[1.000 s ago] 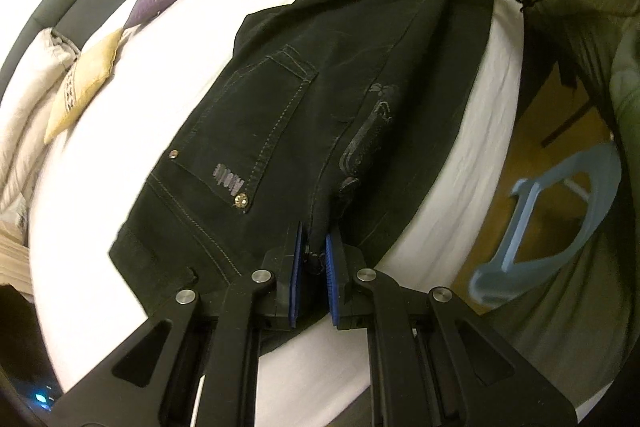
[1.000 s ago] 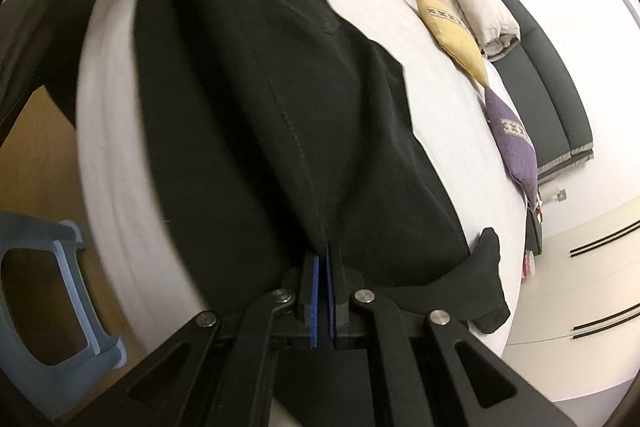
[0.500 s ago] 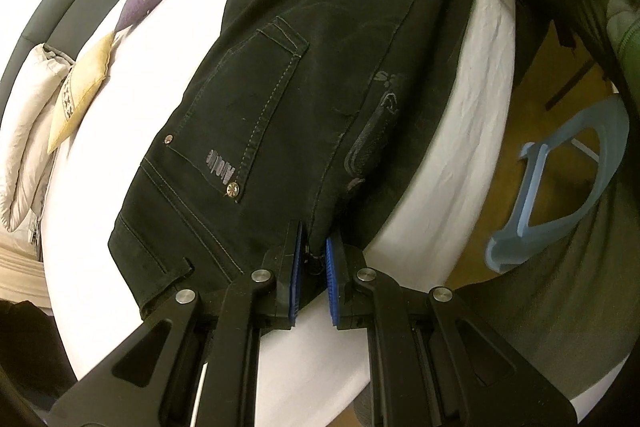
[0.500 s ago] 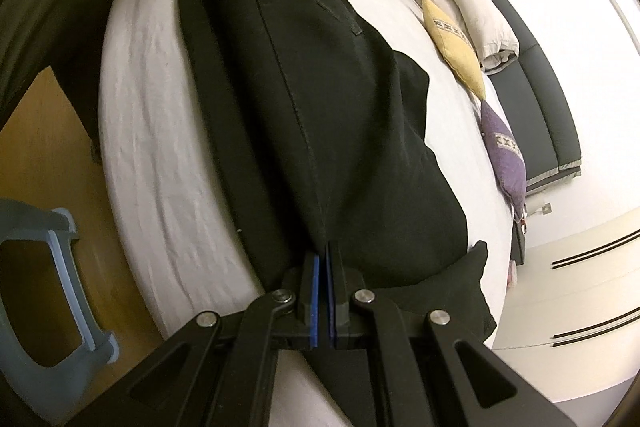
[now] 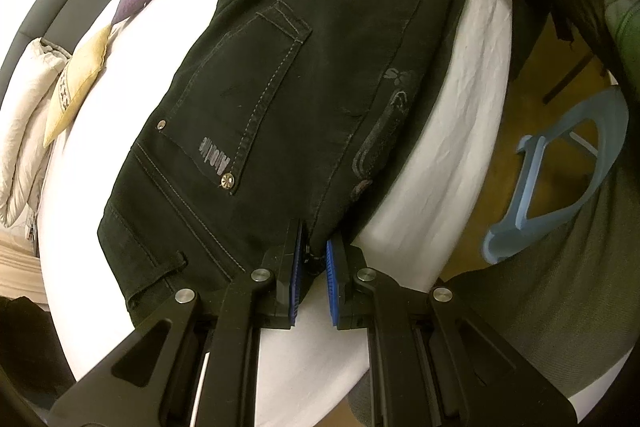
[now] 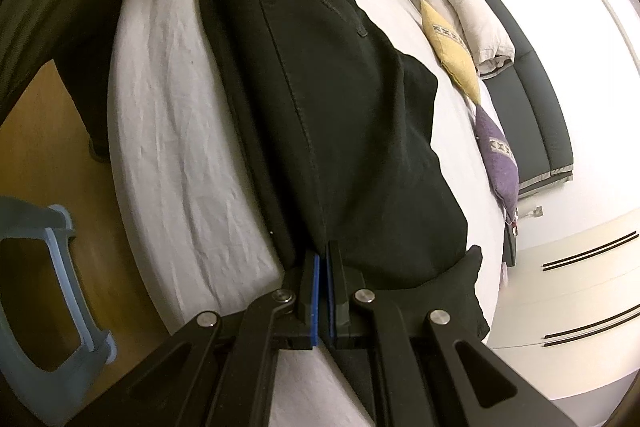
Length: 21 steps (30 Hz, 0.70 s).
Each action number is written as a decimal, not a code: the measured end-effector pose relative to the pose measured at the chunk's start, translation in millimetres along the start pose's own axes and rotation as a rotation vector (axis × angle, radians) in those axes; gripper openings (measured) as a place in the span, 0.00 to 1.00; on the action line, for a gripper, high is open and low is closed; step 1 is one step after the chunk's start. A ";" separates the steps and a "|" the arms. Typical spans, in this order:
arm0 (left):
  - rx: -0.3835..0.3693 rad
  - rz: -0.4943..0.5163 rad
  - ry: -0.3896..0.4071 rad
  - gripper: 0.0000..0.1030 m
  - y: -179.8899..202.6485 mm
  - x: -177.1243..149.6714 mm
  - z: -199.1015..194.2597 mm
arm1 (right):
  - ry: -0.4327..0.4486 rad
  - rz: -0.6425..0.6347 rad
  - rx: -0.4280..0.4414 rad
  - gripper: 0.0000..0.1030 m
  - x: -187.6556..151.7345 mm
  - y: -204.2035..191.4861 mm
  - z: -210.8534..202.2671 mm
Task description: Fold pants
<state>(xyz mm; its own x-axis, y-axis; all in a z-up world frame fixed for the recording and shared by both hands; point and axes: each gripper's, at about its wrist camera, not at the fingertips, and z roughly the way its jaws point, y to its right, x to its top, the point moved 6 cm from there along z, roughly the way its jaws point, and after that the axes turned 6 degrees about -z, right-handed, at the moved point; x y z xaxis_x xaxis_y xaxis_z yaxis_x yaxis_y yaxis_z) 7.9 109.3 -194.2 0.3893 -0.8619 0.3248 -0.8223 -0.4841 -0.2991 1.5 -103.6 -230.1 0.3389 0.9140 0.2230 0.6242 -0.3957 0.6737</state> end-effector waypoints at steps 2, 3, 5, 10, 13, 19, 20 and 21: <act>-0.010 -0.013 0.003 0.09 -0.8 0.0 3.3 | -0.003 -0.004 -0.008 0.03 0.6 -2.0 0.2; -0.010 -0.017 0.001 0.09 -0.9 -0.3 5.9 | -0.006 -0.005 -0.013 0.03 1.0 -3.4 1.2; -0.002 -0.018 0.000 0.09 1.1 -0.7 10.7 | -0.009 -0.009 -0.025 0.03 2.3 -6.4 2.3; 0.018 -0.067 0.030 0.14 -1.5 -2.0 18.9 | -0.022 -0.047 -0.040 0.06 2.3 -15.1 10.1; 0.078 -0.088 0.015 0.35 -6.3 -4.1 18.2 | -0.027 -0.128 -0.127 0.07 3.1 -25.1 10.4; 0.090 -0.217 -0.029 0.66 -20.2 -14.4 -13.1 | 0.037 0.143 -0.026 0.37 -7.4 5.8 -23.6; 0.105 -0.255 -0.010 0.66 -25.6 -11.1 -21.3 | 0.055 0.173 -0.008 0.38 -8.3 9.1 -29.8; 0.111 -0.302 0.024 0.66 -31.6 -3.7 -29.8 | 0.076 0.224 0.014 0.38 -9.6 16.8 -37.0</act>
<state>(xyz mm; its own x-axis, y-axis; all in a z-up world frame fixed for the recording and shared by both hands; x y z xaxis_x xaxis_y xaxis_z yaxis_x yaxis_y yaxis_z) 20.0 132.2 -159.1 0.5978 -0.6738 0.4343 -0.6201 -0.7321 -0.2820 -17.3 -115.7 -194.8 0.4160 0.8072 0.4187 0.5491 -0.5900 0.5919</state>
